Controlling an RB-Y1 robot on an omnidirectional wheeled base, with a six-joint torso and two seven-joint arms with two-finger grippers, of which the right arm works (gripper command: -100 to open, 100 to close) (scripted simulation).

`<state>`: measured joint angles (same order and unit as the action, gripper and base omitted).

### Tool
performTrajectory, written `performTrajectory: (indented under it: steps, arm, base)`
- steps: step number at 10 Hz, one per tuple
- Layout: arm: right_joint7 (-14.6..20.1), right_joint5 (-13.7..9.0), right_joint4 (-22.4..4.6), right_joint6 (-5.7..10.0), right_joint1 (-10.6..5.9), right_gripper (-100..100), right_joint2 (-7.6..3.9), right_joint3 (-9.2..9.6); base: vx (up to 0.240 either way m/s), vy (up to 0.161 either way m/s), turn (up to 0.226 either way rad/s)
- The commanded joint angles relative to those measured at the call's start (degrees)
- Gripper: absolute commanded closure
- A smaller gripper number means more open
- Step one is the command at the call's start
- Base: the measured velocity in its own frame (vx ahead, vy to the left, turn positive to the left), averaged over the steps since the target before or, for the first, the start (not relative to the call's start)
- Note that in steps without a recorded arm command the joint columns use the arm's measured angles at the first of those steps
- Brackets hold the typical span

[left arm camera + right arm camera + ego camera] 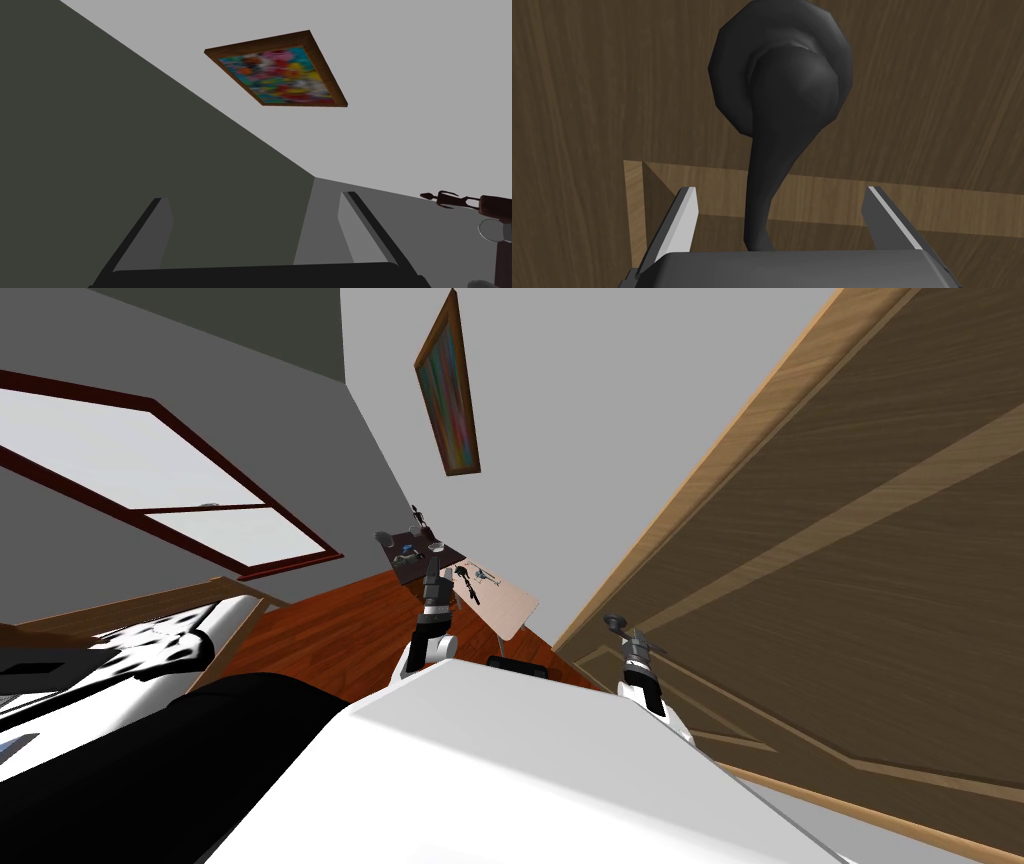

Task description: Pull the door open

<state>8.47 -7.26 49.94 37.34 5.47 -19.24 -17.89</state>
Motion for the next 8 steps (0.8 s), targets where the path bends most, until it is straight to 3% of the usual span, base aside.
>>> performTrajectory:
  steps: [1,7,8]
  arm:
    - [0.0,0.0,0.0,0.00,0.00,-100,0.00,0.00]
    - [-0.4,0.0,-0.2,-0.23,-0.46,-100,0.21,-0.22]
    - [-0.4,0.0,-0.2,-0.23,-0.46,100,0.21,-0.22]
  base:
    - [0.000,0.000,0.000]
    - [-0.001,0.003,-0.009]
    - [0.000,0.000,0.000]
